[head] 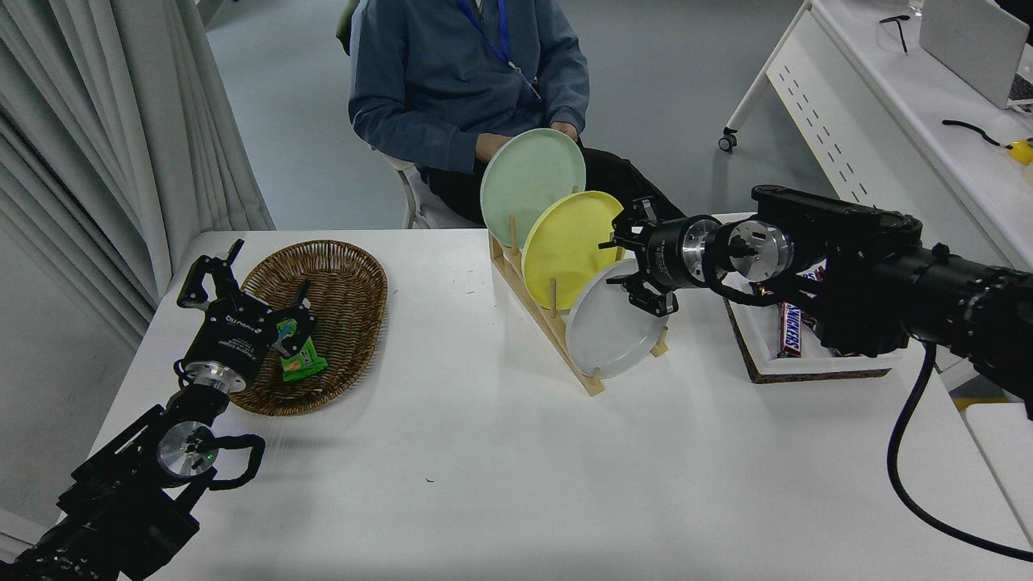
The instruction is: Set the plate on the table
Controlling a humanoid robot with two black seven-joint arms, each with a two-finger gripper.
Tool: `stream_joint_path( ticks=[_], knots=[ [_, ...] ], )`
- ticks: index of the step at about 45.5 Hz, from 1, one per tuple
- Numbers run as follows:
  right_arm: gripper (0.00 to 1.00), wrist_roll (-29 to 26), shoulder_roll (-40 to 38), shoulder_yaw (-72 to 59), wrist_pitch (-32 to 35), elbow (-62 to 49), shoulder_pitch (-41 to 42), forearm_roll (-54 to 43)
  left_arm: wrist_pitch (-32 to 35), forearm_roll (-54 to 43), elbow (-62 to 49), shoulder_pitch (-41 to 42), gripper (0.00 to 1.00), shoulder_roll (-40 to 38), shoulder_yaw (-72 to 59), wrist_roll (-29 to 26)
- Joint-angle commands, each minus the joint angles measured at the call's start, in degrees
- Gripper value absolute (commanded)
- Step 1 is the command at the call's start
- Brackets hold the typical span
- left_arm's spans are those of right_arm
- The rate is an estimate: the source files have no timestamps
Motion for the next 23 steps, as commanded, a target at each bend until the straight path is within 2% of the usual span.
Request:
stream_joint_path(
  ticks=[1,23],
  knots=[
    [0.40,-0.12,0.09,0.69,0.44,-1.10,-0.10,-1.49,0.00,0.00,0.08,0.01,1.00,0.00,0.00,0.00],
    [0.32,-1.18,0.09,0.61,0.44,-1.28,-0.10,-1.58,0.00,0.00,-0.01,-0.07,1.00,0.00,0.00,0.00]
  ],
)
